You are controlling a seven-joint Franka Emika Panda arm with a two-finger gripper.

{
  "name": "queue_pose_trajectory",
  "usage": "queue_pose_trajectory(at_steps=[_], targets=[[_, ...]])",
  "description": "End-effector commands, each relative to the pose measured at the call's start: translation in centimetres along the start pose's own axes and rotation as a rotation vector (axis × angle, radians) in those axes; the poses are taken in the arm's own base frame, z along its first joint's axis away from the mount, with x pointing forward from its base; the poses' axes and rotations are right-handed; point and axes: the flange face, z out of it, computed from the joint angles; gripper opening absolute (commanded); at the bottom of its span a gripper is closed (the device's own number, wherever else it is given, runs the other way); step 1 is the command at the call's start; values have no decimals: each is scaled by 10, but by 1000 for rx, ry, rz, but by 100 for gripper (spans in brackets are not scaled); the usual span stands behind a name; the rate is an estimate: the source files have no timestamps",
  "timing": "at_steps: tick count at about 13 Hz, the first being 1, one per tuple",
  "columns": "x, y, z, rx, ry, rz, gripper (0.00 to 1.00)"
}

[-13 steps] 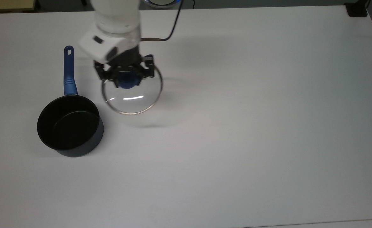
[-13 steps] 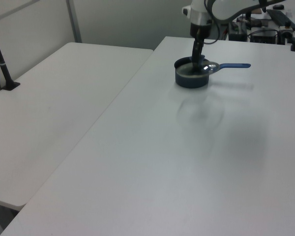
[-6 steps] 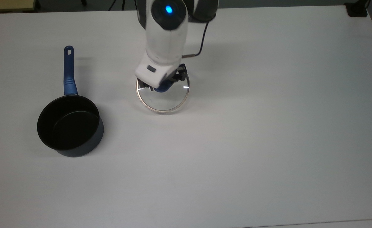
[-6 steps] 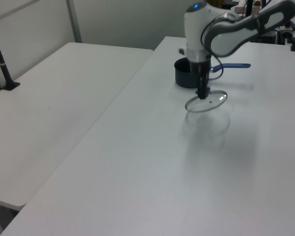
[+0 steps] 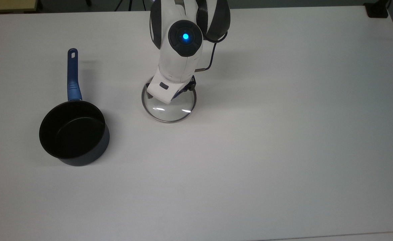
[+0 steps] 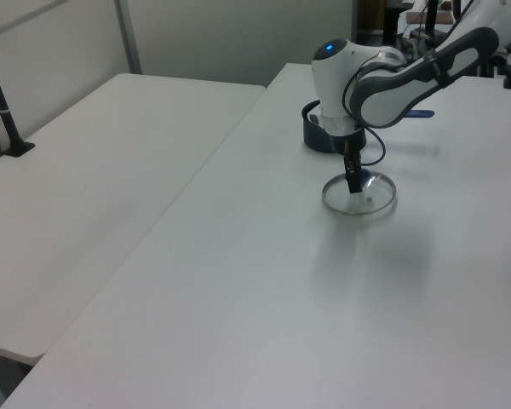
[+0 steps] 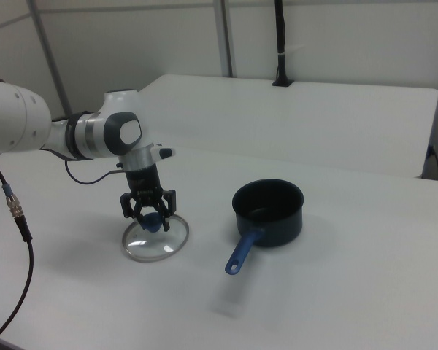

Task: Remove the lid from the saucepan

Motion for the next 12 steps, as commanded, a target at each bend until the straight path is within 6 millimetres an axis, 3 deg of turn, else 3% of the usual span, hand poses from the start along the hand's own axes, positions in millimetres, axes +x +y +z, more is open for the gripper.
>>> queue_pose_trajectory(at_steps=[1, 3, 9, 11, 12], targets=[[-9, -2, -5, -25, -9, 66, 100], [-12, -1, -16, -26, -9, 88, 100], [-70, 30, -173, -10, 155, 293, 100], [-102, 55, -207, 95, 210, 373, 100], [-113, 59, -215, 98, 202, 382, 100]])
